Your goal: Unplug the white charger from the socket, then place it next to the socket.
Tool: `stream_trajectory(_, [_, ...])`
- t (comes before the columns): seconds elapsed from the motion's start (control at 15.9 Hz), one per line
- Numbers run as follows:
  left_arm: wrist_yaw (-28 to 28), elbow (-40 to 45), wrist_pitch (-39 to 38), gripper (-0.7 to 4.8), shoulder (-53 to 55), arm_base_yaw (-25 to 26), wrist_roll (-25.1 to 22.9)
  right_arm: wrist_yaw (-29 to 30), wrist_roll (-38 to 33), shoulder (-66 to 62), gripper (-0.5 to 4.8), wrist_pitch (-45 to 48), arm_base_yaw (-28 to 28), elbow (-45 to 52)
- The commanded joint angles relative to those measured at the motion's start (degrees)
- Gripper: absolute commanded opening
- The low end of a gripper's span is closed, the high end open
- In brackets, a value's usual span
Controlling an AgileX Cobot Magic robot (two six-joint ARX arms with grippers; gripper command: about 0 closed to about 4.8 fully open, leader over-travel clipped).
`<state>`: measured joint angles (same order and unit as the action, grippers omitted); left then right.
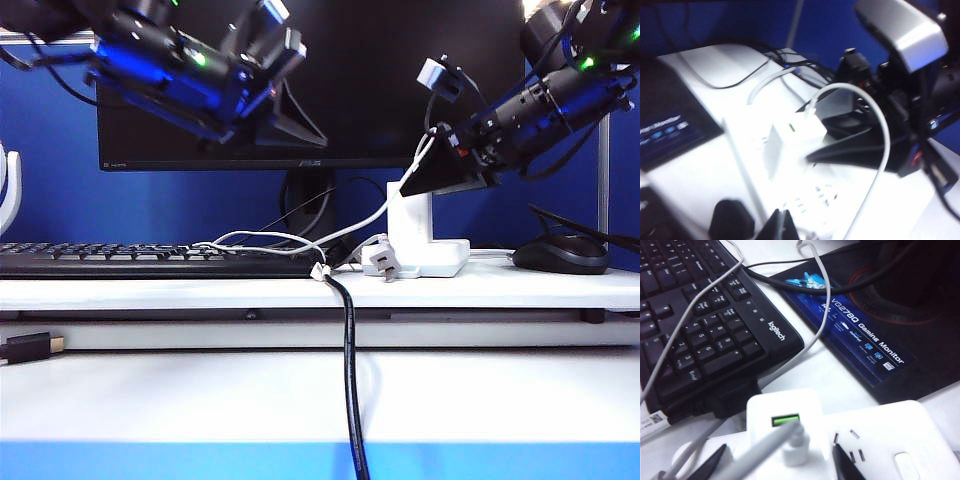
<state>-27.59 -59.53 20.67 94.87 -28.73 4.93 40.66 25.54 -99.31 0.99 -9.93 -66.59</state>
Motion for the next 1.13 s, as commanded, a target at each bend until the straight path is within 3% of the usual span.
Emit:
stream_trajectory(0.06, [-2.27,-3.13,0.90,-0.05,2.75,-0.09,-0.39,0.57,0.00,-0.63,2.70,1.18,-0.24,-0.26])
stream_trajectory(0.44, [-4.42,-5.35,0.15,-0.05,7.63,-2.69,-0.74,-0.02,0.00,-0.74,2.51,2.51,-0.48,-0.26])
stream_trajectory(0.57, [-4.20,-5.38,-0.61,-0.05,8.68,-4.83,-6.10,-0.02,-0.02,-0.74,2.28,2.40,-0.57,-0.26])
stream_trajectory(0.69, [-1.97,-5.38,-0.76,-0.05,9.46,-6.56,-7.89,0.00,0.00,-0.76,2.11,2.43,-0.57,-0.26])
stream_trajectory(0.82, [1.62,-5.38,-0.90,-0.05,10.32,-7.30,-7.82,0.02,-0.02,-0.76,1.84,2.36,-0.57,-0.26])
stream_trajectory(0.88, [4.79,-5.40,-1.03,-0.05,10.60,-7.30,-6.51,0.46,-0.02,-0.76,1.43,2.27,-0.59,-0.26])
stream_trajectory(1.13, [7.17,-7.78,-2.91,-0.05,11.76,-7.23,-3.06,1.75,-0.04,-0.76,1.34,2.29,-0.59,-0.24])
